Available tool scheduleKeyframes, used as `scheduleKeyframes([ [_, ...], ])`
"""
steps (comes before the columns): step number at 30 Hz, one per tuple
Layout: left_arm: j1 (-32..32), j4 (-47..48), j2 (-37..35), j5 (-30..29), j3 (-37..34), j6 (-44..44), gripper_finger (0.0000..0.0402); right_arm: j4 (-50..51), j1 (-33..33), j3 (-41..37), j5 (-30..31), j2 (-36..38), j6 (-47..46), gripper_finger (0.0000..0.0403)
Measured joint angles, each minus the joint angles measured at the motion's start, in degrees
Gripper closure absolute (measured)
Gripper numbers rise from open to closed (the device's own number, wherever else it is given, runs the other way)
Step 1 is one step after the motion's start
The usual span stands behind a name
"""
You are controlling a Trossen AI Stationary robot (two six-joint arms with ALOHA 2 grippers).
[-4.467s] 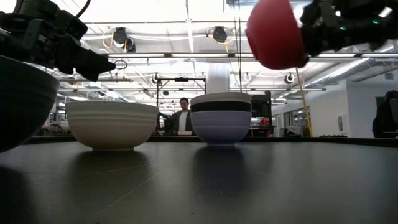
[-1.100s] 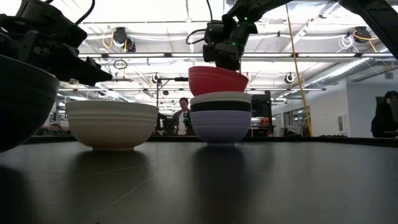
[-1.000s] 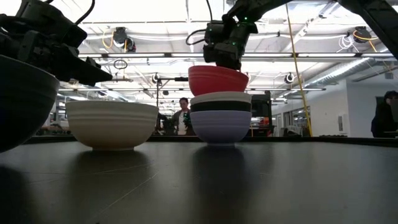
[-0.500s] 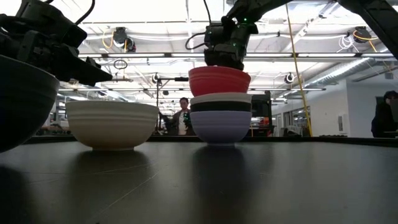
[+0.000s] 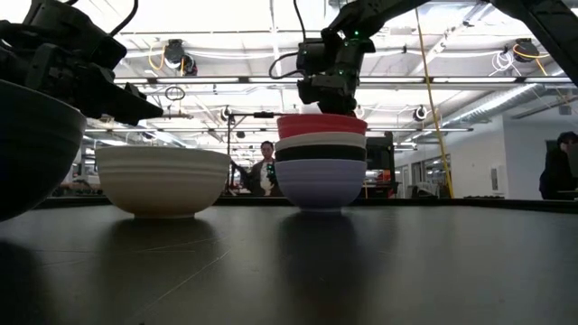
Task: Nest bowls inside each other
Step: Stack the orange bowl on top of the white bowl
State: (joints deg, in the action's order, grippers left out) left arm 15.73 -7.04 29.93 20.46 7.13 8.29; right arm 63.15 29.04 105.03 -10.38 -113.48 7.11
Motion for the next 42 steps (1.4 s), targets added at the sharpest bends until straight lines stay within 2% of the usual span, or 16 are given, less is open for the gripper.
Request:
scheduleKeyframes([
  [19, 0.0, 0.0, 0.0, 0.0, 0.0, -0.9, 0.0254, 8.2, -1.0, 0.0, -0.1, 0.0, -0.6, 0.0403],
  [28, 0.0, 0.0, 0.0, 0.0, 0.0, -1.1, 0.0254, 6.8, -2.5, -0.1, -0.2, -0.8, -0.1, 0.0403],
  [35, 0.0, 0.0, 0.0, 0.0, 0.0, -1.1, 0.0254, 3.1, -2.5, -4.0, -0.6, -0.5, -0.5, 0.0403],
  [42, 0.0, 0.0, 0.0, 0.0, 0.0, -1.1, 0.0254, 2.8, -2.1, -4.5, -0.8, -0.2, -1.3, 0.0403],
])
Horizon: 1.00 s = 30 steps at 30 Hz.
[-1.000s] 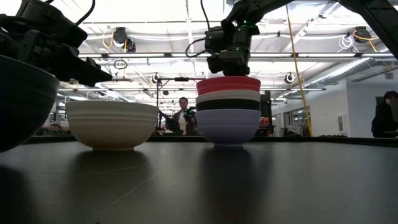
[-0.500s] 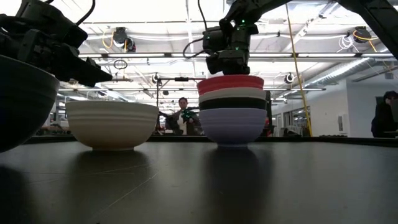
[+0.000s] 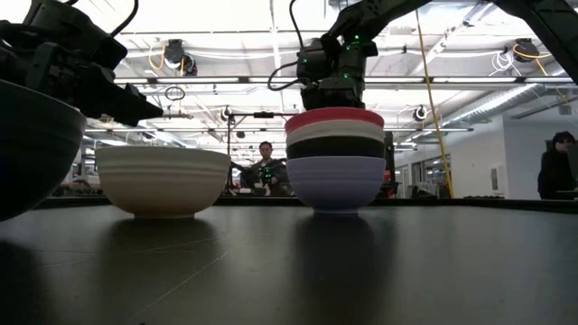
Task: Nest bowls inside each other
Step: Stack the orange bowl on top of the white bowl
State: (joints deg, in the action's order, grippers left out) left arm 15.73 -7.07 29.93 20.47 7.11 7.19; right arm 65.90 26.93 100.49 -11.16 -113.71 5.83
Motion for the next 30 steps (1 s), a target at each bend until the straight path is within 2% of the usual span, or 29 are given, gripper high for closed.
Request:
scheduleKeyframes([
  [7, 0.0, 0.0, 0.0, 0.0, 0.0, 0.0, 0.0254, -0.6, -0.1, 0.0, 0.4, 0.0, 0.7, 0.0391],
  [23, 0.0, 0.0, 0.0, 0.0, 0.0, 0.0, 0.0254, -4.0, -1.6, -0.2, 0.6, 3.7, 2.2, 0.0271],
  [30, 0.0, 0.0, 0.0, 0.0, 0.0, -0.3, 0.0254, -5.9, -1.9, -0.2, 0.5, 4.7, 2.2, 0.0246],
])
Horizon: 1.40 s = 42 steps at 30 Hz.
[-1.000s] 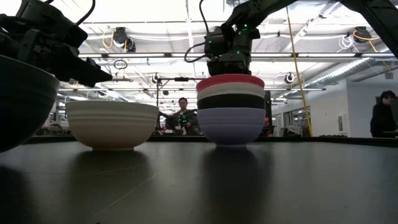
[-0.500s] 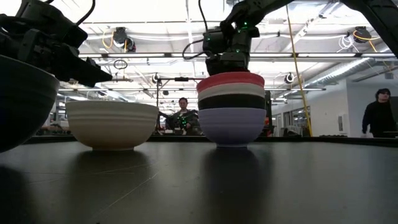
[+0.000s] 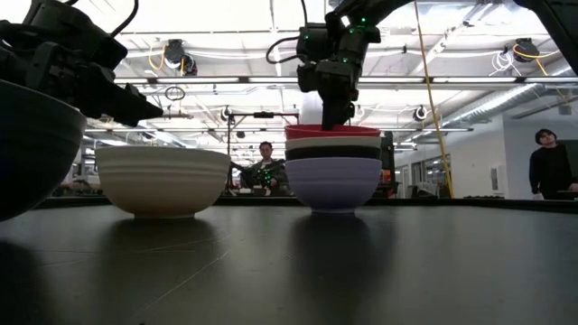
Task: Nest bowls inside each other
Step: Stack the orange bowl on top of the white bowl
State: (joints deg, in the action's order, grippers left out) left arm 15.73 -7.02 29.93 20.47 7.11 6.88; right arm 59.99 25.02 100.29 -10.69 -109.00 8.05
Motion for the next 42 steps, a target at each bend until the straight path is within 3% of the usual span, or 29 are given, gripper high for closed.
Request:
scheduleKeyframes([
  [13, 0.0, 0.0, 0.0, 0.0, 0.0, -0.1, 0.0254, -0.6, 2.4, 0.0, 0.2, -0.3, 0.2, 0.0247],
  [31, 0.0, 0.5, 0.0, 0.0, 0.0, 0.2, 0.0254, 0.3, 2.2, 0.0, 0.1, -0.3, 0.1, 0.0302],
  [42, 0.0, -0.3, 0.0, 0.0, 0.0, -0.6, 0.0254, -1.4, 2.3, -3.8, 0.1, -0.3, 0.1, 0.031],
])
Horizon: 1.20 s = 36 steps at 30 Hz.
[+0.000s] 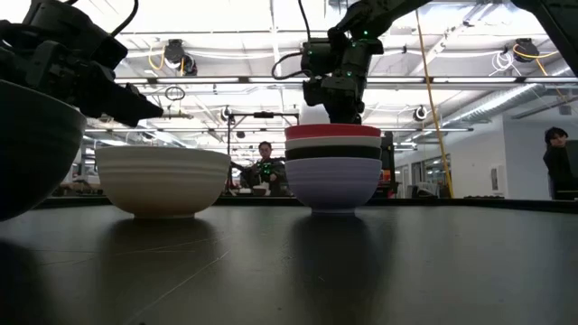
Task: Nest bowls inside each other
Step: Stack the orange bowl on top of the white bowl
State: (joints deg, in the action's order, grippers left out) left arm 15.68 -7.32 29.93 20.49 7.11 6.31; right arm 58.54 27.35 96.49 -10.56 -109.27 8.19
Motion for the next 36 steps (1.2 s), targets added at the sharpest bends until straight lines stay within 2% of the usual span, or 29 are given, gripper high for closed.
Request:
scheduleKeyframes([
  [13, 0.0, -0.2, 0.0, 0.0, 0.0, 0.0, 0.0254, -0.9, 0.0, 0.1, 0.0, 0.0, 1.3, 0.031],
  [24, 0.0, 0.7, 0.0, 0.0, 0.0, 0.6, 0.0254, 1.4, 0.0, 3.5, -0.1, 0.0, 1.1, 0.0311],
  [28, 0.0, 1.2, 0.0, 0.0, 0.0, 1.0, 0.0254, 3.1, -0.1, 3.4, -1.5, 0.0, 1.5, 0.0331],
  [34, 0.0, 1.2, 0.0, 0.0, 0.0, 1.1, 0.0254, 3.2, -0.2, 3.4, -1.6, 0.0, 1.7, 0.0392],
  [36, 0.0, 1.2, 0.0, 0.0, 0.0, 1.1, 0.0254, 3.5, -0.2, 3.4, -1.6, -0.1, 1.6, 0.0395],
])
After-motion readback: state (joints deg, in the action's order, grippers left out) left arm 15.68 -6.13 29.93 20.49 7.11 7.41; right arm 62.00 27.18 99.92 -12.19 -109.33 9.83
